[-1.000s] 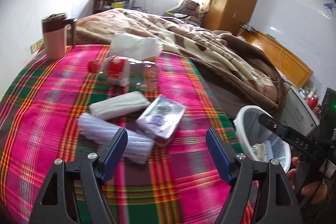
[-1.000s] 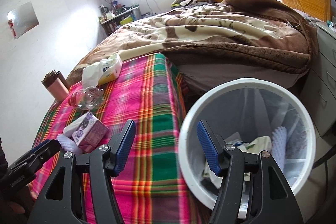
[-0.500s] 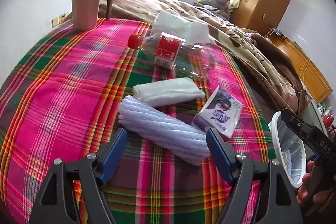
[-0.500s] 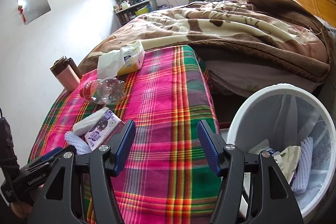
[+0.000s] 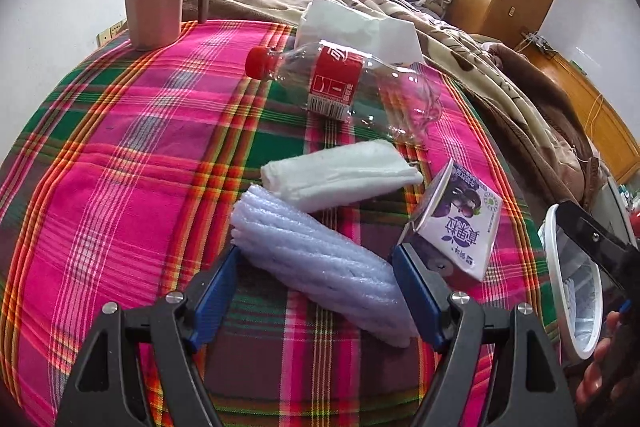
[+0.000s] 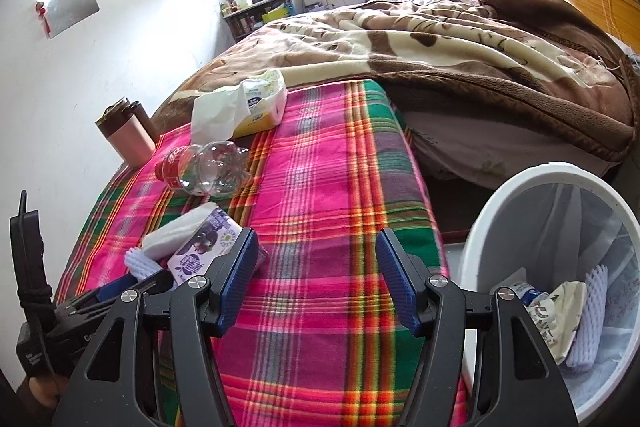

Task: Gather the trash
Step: 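Grasp the white foam roll with the left gripper while the right grasps the grape juice carton, then lift the foam roll and grape juice carton up off the bed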

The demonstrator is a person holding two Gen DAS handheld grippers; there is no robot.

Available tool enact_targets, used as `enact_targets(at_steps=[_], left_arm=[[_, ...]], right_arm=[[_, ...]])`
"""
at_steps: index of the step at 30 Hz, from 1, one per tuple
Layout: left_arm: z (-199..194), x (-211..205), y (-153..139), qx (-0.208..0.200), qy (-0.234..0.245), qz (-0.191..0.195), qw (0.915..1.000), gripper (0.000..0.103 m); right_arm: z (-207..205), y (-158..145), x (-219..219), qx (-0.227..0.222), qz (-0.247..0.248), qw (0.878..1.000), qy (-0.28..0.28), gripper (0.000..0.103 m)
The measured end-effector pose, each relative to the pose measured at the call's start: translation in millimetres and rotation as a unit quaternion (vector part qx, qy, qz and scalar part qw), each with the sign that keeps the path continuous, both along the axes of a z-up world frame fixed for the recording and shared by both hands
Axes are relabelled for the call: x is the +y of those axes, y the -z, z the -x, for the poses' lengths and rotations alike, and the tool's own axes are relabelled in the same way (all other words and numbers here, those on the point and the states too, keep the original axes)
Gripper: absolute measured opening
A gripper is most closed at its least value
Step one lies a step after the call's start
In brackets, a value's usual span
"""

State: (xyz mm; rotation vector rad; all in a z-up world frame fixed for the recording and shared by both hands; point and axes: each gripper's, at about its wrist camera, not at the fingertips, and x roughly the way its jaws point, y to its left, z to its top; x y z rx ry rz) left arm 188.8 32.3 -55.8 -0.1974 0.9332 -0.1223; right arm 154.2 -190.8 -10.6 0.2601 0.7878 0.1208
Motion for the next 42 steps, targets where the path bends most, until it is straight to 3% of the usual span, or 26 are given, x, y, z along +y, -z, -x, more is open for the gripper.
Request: enact_targets(at_steps=[9,12,20,22,25,27,40,42], left_arm=[[4,12,-4,0.008,0.03,0.001,0.9995,0.08],[-4,17,0,0.021,0.007,0.039,0.999,0.079],[-11,9,0,0.018,-0.022,0.044,0.9986,0.08],[-11,7,0,0.018,-0.011,0.043,0.9989,0.063],[-9,9,0,0.016,0.003,0.028,0.9995,0.048],[-8,15,0,0.016,0.008,0.029,0.9994,0.043],[11,61,-4,0.013,0.012,-0.028,0.9995,0.04],[12,67,-5,0.011,0.009,-0.034,0.9993,0.041]], right_arm=[[-13,7,22,0.019,-0.011,0.999,-0.031,0.063],[-16,11,26,0.026,-0.018,0.999,-0.036,0.063],[-15,11,26,0.031,-0.027,0.999,-0.027,0.063],[-17,12,26,0.034,-0.032,0.999,-0.026,0.063],[-20,14,28,0.042,-0.035,0.998,-0.028,0.063],[-21,16,30,0.044,-0.036,0.998,-0.028,0.063],[-34,25,60,0.072,-0.042,0.995,-0.048,0.063],[-36,25,67,0.073,-0.041,0.995,-0.051,0.067]])
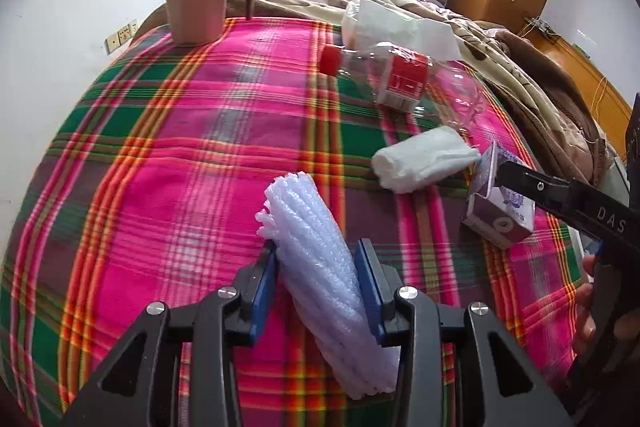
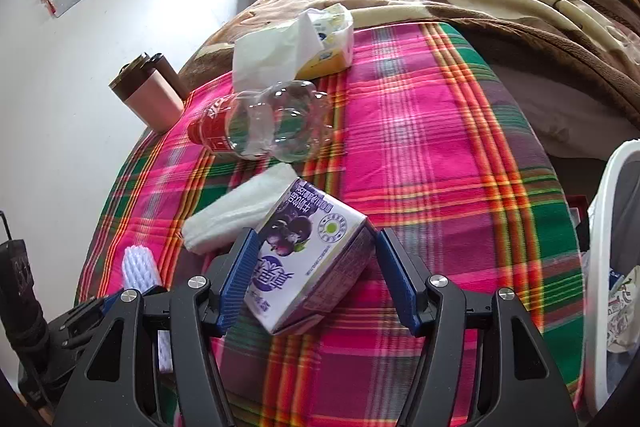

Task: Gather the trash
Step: 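Lift the foam roll and grape juice carton up off the bed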

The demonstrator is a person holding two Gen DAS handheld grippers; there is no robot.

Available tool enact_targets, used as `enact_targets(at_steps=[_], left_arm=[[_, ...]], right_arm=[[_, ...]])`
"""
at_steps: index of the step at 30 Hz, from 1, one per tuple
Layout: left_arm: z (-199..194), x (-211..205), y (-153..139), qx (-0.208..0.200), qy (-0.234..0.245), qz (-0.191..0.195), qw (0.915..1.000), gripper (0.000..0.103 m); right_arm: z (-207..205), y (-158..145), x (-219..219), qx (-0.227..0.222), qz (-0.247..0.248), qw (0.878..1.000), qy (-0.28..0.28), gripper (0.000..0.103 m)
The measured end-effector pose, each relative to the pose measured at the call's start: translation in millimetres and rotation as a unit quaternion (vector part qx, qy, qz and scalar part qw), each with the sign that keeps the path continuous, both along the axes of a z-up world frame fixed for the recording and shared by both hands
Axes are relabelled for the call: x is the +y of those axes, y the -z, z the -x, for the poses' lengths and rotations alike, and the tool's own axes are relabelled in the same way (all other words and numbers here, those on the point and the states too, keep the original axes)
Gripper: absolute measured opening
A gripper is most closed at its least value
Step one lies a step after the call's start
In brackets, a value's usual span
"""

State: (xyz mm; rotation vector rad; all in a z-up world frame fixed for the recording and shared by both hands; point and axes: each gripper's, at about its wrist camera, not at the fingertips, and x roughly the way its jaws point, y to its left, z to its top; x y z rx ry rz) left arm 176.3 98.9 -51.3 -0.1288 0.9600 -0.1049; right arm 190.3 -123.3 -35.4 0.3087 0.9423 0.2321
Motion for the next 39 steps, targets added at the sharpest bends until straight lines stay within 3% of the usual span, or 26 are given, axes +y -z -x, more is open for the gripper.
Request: enact_targets(at_steps=[1,3,19,23,26,31,39], left_arm=[[1,3,0,0.0,-0.003,-0.001,1.0,0.042],[2,7,2,0.0,-0.006,0.003,1.0,0.044],[9,12,4,-0.008,-0.008,0.035,0.9993,0.063],[9,11,4,-0.009,-0.01,0.04,0.9991,0.067],[11,9,4,-0.007,-0.011,0.039,0.9991,0.067],[16,8,5,-0.007,-0.009,0.033,0.9994,0.068],[21,2,4,-0.015,-0.013,0.022,0.9996,0.065]], right_arm=[[-1,0,3,0.0,0.004,1.0,-0.001,0.074],[-3,0,11,0.003,0.018,1.0,-0.006,0.077],[13,-7,36,0.003,0.099,0.993,-0.068,0.078],[18,-14,29,0.004,0.137,0.989,-0.047,0.078],[19,-13,32,0.009,0.113,0.992,-0.051,0.078],[24,0,38,0.029,0.122,0.991,-0.052,0.078],[36,3,21,0.005,0.139,0.99,-0.006,0.078]])
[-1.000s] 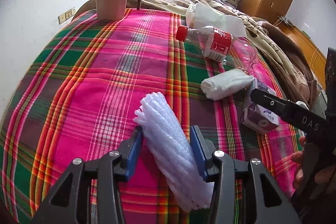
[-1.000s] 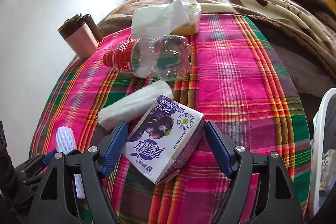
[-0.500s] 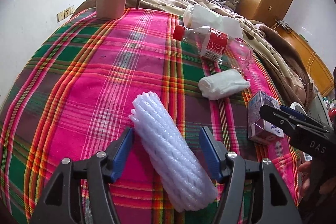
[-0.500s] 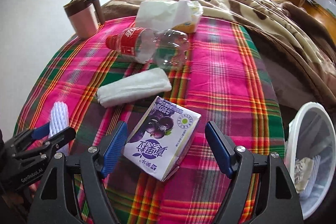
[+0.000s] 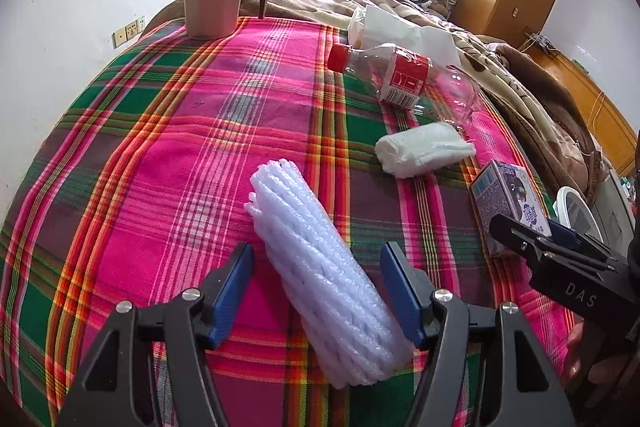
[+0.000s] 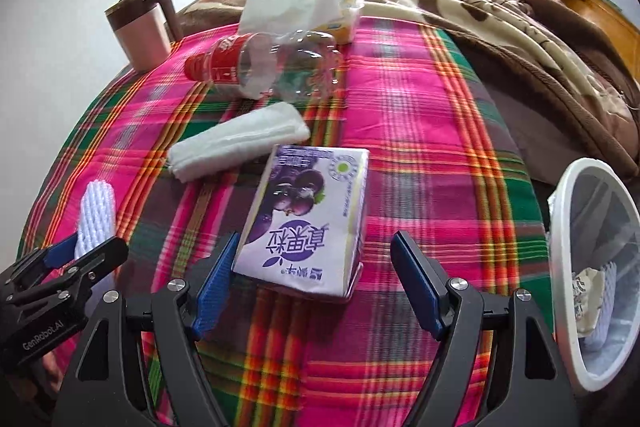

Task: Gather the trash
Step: 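Lift the foam roll and grape juice carton up off the bed, then carry the foam roll and carton toward the wastebasket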

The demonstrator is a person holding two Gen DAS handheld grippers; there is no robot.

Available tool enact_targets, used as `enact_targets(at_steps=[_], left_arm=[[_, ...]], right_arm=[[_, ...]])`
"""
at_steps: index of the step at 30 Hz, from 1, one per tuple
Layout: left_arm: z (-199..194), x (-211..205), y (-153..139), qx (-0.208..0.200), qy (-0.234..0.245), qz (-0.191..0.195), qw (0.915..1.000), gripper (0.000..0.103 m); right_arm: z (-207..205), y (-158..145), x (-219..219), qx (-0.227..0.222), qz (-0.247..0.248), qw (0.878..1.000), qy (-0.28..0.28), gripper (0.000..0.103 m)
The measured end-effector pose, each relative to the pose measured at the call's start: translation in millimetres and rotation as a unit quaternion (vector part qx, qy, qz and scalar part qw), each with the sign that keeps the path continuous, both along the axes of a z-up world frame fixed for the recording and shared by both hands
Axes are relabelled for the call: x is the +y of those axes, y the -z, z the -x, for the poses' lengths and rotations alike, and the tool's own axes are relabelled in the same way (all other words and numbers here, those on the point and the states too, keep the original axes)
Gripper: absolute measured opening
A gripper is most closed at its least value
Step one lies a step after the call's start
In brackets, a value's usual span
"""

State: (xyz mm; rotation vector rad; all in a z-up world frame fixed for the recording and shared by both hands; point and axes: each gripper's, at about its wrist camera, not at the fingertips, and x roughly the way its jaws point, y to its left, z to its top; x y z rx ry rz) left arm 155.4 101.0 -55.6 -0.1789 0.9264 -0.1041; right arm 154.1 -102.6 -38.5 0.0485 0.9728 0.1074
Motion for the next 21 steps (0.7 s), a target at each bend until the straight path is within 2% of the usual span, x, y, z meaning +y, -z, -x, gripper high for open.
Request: enact_targets(at_steps=[3,5,6,7,10,21], left_arm=[[3,-3,-1,-0.001,0.005,0.007,1.0,0.051],[3,-5,0,0.001,0.006,0.006,1.0,0.05],[3,-7,0,0.0,0.005,0.004,1.0,0.047],[4,-7,-1,-0.001,0.007,0.007,1.0,0.043],[6,-12,-2,-0.002,0.013,0.008,0.9999,0.035],[18,-33,-20,-0.036,0.029,0.003,0.9989,0.034]], right_arm=[[1,2,-7,-0.008,-0.01,1.0,0.013,0.077],[4,1,-11,-0.021,-0.021,0.999,0.016,0.07],[3,0,-10,-0.025,-0.021,0.999,0.017,0.061],[2,0,-10,-0.029,-0.021,0.999,0.017,0.057],[3,-1,-11,-0.035,-0.023,0.999,0.011,0.057],[18,-11,-23,-0.063,-0.047,0.997,0.002,0.057]])
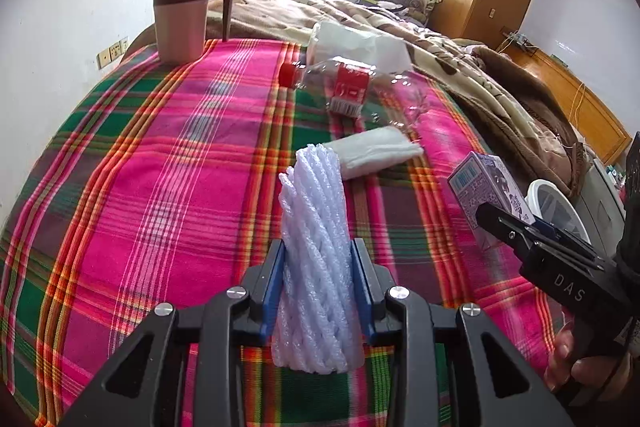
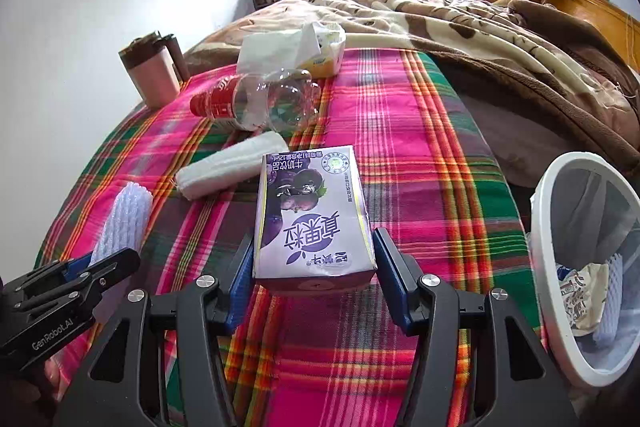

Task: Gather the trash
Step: 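Carry the foam roll and carton toward the wastebasket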

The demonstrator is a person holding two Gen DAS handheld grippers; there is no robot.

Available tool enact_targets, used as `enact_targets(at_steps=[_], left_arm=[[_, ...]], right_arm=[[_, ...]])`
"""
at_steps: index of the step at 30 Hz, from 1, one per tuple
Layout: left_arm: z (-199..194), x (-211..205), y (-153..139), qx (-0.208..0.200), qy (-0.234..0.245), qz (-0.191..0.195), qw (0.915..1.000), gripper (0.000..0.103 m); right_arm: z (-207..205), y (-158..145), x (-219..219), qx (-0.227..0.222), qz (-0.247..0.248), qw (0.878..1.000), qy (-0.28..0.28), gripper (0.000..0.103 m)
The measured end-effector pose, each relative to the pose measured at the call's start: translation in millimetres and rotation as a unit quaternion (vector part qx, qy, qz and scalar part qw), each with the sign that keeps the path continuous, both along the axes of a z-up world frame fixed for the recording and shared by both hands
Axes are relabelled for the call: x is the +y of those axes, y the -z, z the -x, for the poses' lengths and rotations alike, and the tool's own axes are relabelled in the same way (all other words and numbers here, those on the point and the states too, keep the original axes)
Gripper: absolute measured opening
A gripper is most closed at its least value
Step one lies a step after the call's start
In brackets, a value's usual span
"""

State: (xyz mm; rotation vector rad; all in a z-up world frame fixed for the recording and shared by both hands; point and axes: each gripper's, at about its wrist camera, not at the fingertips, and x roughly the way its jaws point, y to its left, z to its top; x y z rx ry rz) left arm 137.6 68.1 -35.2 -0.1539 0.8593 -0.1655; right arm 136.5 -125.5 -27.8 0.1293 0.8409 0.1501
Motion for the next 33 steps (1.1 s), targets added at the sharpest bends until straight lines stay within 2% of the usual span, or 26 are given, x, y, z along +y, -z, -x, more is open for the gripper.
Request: enact_targets(at_steps=[15,33], left_arm=[[16,-38,-40,-0.059,0.04,0.009,0.9974,0.034],[17,-120,-74,-0.106,0.124,0.013,0.9865,0.034]], right_arm=[[26,-31,-39,-0.049,-0.014,0.998,0.029,0.057],[48,-52,-105,-0.084,-0.007,0.991,0.102,0.057]])
